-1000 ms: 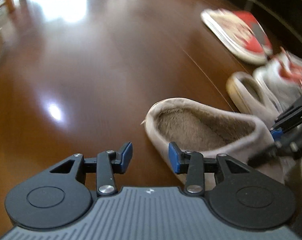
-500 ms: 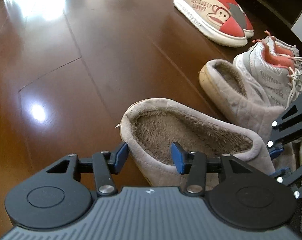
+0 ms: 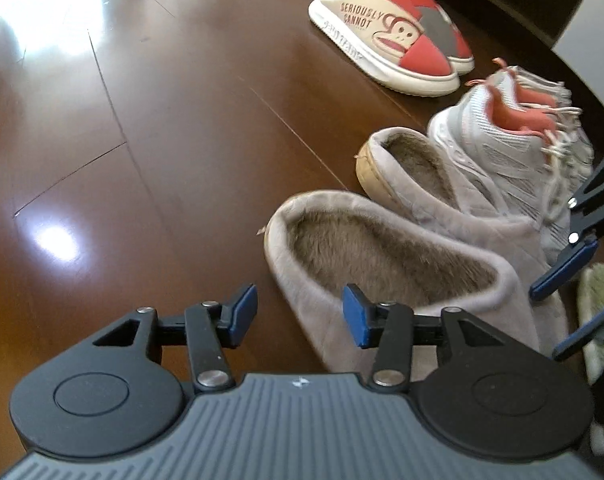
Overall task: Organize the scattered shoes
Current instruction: 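Lower both beige slippers beside the pink-lined sneakers while each tool holds one, then open both tools and release the beige slippers side by side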
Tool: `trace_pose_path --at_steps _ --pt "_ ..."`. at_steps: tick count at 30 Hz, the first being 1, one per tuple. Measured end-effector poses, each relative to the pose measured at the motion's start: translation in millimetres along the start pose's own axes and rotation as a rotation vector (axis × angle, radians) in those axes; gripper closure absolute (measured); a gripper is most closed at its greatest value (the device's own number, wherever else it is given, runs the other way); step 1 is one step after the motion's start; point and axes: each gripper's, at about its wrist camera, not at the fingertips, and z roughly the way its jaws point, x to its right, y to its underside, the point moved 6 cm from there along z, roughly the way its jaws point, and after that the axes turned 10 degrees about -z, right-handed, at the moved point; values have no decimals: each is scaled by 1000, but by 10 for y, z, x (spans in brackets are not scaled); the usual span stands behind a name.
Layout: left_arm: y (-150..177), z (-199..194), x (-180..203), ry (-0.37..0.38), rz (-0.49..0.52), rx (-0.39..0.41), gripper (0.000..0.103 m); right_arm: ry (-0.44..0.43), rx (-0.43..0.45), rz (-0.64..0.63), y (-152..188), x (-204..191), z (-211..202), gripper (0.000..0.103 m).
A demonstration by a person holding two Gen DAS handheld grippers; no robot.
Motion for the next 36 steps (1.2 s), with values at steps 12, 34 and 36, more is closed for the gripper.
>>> trace_pose_path --at_steps 12,34,36 --pt "396 149 290 62 112 -119 50 -397 -136 13 172 -278 590 75" --pt "149 231 247 97 77 -118 48 -315 -44 100 144 170 466 88" --pt "134 212 257 87 83 -134 48 -392 -42 69 110 145 347 73"
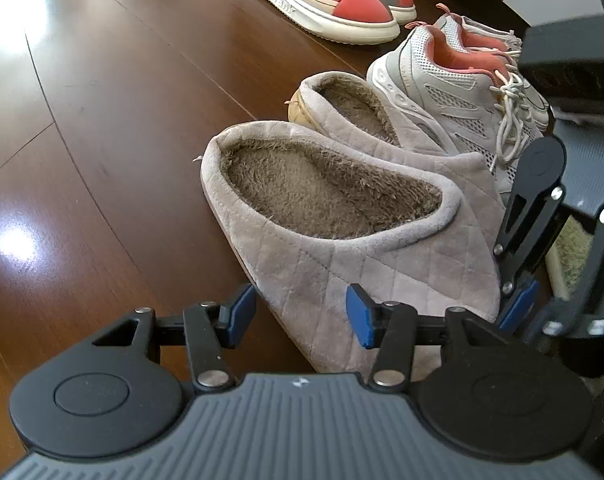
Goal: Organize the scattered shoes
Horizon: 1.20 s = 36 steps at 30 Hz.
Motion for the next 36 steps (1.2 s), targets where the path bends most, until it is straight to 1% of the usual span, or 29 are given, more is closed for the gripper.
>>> trace_pose_path --at_steps 1,3,4,5,6,8,9,10,11,13,14,15,18,19,20,21,22,24,26,27,29,30,32,33,34,36 --pt "-15 -24 10 -14 -4 -20 48 -10 -4 -17 -13 -40 -39 63" --pt "-47 -74 26 -34 -20 -54 48 -17 -21 -66 -54 -176 -188 60" --pt "-94 -137 56 -61 -33 -82 48 4 -22 -73 -77 -223 -279 59" --pt "-155 -204 94 -95 -41 -105 48 43 -2 -62 -98 -255 -409 56" --pt "-208 -252 125 -126 -44 -117 48 102 35 -30 -112 -268 -577 52" --pt "-414 -448 252 -228 -39 -136 48 222 112 35 -133 -282 -927 50" --pt "-508 -547 311 -258 -42 -136 48 292 152 72 -139 -261 -1119 47" --pt "-564 -615 344 -272 -45 -134 48 366 194 107 -135 -261 -1327 43" --pt "-715 -804 450 -299 -70 -123 48 450 240 141 -113 -298 -1563 41" --pt "-949 -1151 641 -333 -135 -108 48 641 322 178 -54 -465 -2098 36" --pt "-1077 -1377 763 -344 -182 -101 48 711 337 180 -28 -564 -2305 35" --pt "-1184 -1594 882 -354 -224 -98 48 774 352 186 -6 -674 -2536 32" --pt "-1389 -2115 1170 -381 -311 -92 47 906 388 236 25 -1064 -3388 21" --pt "-1448 -2282 1261 -391 -338 -89 47 927 401 268 19 -1233 -3774 20" --pt "-1539 -2604 1464 -406 -386 -87 47 946 414 296 18 -1380 -4104 18" --pt "-1611 -2848 1619 -413 -422 -85 46 949 421 305 13 -1465 -4273 13" --pt "-1655 -2972 1692 -413 -440 -84 46 955 437 322 25 -1678 -4460 12" --pt "-1761 -3406 1991 -410 -496 -69 45 972 473 354 58 -2098 -4814 11" --pt "-1855 -3868 2323 -412 -558 -52 45 1014 522 384 131 -2499 -5077 8" --pt "-1896 -4036 2445 -420 -570 -44 45 1031 548 403 169 -2703 -5215 6" --pt "-1977 -4378 2666 -436 -576 -19 45 1038 595 464 236 -3107 -5477 6" --pt "-1997 -4511 2749 -439 -568 -6 44 1041 611 482 249 -3249 -5540 5" --pt "-2031 -4720 2886 -440 -551 11 43 1049 655 519 329 -3664 -5710 4" --pt "-2035 -4859 2976 -431 -532 7 42 1059 662 523 353 -3764 -5727 3" --pt "-2026 -5039 3078 -428 -502 -2 42 1080 676 535 407 -3973 -5775 3" --pt "-2030 -5350 3226 -460 -459 21 42 1100 694 558 494 -4254 -5802 2"
